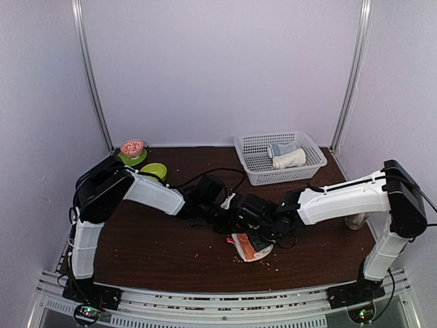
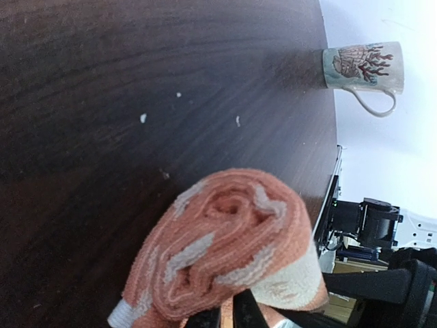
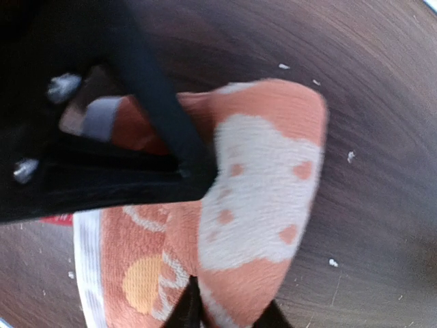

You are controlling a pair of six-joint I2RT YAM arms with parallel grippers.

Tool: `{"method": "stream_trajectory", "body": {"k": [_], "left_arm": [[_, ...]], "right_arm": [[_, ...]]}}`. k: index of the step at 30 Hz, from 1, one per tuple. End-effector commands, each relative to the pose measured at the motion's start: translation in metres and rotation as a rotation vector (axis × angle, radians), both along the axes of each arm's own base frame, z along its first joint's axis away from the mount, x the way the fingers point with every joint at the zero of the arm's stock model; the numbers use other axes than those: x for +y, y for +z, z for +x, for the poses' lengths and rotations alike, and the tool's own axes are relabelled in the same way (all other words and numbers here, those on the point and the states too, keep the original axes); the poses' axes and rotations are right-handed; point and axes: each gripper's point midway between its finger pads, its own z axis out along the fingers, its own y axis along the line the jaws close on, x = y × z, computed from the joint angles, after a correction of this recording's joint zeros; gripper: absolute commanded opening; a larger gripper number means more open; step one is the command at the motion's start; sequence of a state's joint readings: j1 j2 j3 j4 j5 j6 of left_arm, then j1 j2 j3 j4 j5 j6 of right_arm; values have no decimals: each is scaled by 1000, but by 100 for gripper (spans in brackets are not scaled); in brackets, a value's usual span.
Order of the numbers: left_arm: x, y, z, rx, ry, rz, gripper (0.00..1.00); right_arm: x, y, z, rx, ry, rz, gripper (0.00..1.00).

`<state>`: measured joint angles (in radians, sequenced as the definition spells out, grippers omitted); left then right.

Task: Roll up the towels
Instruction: Roll the towel at the center of the board.

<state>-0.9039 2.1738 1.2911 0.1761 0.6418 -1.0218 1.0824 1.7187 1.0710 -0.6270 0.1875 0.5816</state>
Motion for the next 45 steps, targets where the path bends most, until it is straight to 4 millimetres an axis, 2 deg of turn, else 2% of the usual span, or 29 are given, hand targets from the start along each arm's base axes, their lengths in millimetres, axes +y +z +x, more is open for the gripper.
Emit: {"method": "stream_trajectory", "body": {"k": [1,4,7,13,18,20,22,26,34,40,45], "left_arm": [[-1,-8,6,5,16,-10,9],[0,-10,5,7,16,-9,9],[1,-12,5,9,17,-5,9],[1,-12,5,11,17,-6,9],[1,-11,5,11,16,-7,9],[1,-12,4,11,15,-6,9],[1,-12,4,12,14,-6,9],[1,-11,4,15,12,-8,9],[1,-3,1,13,-1,-24,10],[8,6,-4,-1,-15,-13,30],[15,18,-6,-19,-19,-4,35]], "right_arm": [[18,17,-7,10,49,98,30],[24,27,-9,24,61,146,43],[26,38,-8,39,53,203,51],[11,58,1,70,-69,404,57],[-29,40,15,90,-265,495,57],[-45,29,18,98,-326,480,57],[-51,19,18,113,-344,450,56],[-44,10,17,145,-330,449,56],[-23,12,20,172,-280,477,57],[-15,13,20,168,-264,469,59],[-13,12,20,168,-260,456,59]]}}
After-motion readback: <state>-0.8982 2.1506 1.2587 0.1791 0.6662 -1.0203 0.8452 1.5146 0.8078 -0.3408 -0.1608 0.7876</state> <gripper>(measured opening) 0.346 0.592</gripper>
